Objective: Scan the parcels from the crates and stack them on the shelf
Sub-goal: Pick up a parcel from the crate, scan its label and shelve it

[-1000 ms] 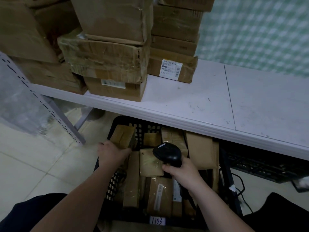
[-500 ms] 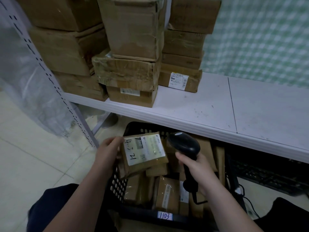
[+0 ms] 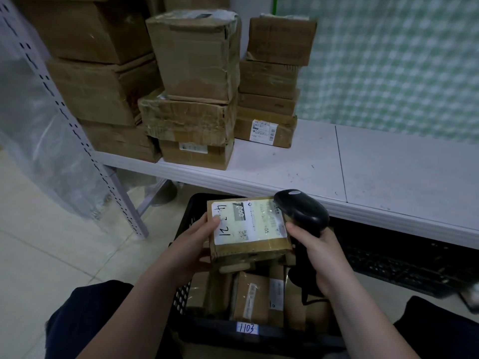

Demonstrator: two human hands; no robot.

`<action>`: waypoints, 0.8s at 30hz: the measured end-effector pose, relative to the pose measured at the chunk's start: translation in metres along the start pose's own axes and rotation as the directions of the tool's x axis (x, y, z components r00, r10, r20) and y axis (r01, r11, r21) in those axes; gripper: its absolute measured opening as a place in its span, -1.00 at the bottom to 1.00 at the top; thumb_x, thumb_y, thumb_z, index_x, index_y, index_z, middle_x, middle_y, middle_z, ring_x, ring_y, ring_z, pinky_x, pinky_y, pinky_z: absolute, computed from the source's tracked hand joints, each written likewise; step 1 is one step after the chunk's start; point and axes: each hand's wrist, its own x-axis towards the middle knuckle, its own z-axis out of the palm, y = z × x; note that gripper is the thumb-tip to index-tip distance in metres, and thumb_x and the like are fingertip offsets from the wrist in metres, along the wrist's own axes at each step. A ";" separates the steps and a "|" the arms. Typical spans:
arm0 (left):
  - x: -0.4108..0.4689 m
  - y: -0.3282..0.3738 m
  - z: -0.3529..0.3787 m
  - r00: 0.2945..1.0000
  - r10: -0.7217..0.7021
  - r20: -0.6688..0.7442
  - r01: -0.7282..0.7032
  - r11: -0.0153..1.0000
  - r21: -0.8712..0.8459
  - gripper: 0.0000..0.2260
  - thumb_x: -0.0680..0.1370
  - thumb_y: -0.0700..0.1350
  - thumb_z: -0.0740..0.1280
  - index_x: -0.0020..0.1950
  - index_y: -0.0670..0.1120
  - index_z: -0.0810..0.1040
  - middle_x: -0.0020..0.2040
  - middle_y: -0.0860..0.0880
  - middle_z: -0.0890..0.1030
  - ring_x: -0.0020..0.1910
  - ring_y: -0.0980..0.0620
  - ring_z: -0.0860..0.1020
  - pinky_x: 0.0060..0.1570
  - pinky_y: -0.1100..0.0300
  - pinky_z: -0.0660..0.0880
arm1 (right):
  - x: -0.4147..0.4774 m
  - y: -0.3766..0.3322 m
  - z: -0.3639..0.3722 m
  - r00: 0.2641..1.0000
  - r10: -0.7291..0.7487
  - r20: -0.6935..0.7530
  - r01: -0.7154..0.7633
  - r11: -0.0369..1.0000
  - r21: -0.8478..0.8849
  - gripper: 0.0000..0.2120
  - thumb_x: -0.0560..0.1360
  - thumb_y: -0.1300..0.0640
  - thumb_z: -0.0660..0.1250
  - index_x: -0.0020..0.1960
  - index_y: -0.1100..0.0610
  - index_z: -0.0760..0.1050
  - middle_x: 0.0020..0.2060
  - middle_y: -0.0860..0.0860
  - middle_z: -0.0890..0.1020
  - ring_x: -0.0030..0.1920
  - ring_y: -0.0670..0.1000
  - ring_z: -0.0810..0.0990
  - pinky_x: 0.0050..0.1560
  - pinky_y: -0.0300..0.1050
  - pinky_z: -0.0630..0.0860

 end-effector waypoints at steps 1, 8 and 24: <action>-0.001 0.000 0.000 0.999 0.013 0.035 -0.013 1.000 -0.004 -0.57 0.45 0.24 0.35 0.29 0.21 0.48 0.14 -0.02 0.66 0.18 -0.16 0.58 0.12 -0.14 0.54 | -0.001 -0.002 -0.002 1.000 0.003 0.016 -0.003 1.000 0.004 -0.66 0.42 0.15 0.46 0.19 0.10 0.57 -0.01 0.05 0.71 0.03 0.03 0.68 0.11 0.03 0.56; -0.004 0.013 0.006 0.975 0.129 -0.181 -0.143 0.987 -0.067 -0.85 0.58 0.02 0.27 0.06 0.11 0.62 -0.09 -0.02 0.69 -0.18 0.01 0.60 -0.15 0.09 0.52 | -0.004 -0.020 -0.018 0.996 -0.092 0.020 0.094 0.971 -0.218 -0.90 0.38 0.23 0.49 -0.12 0.13 0.63 -0.36 -0.03 0.64 -0.33 -0.05 0.57 -0.20 -0.11 0.51; -0.017 0.023 -0.003 0.924 0.241 -0.297 -0.244 0.969 0.026 -0.86 0.58 -0.03 0.30 0.08 0.15 0.60 -0.15 0.08 0.67 -0.14 0.06 0.63 -0.24 0.16 0.56 | -0.019 -0.053 -0.020 0.919 -0.197 0.341 0.387 0.295 -0.874 -0.47 0.26 0.04 0.55 -0.38 -0.56 0.35 -0.49 -0.19 0.50 -0.33 -0.21 0.50 -0.36 -0.28 0.31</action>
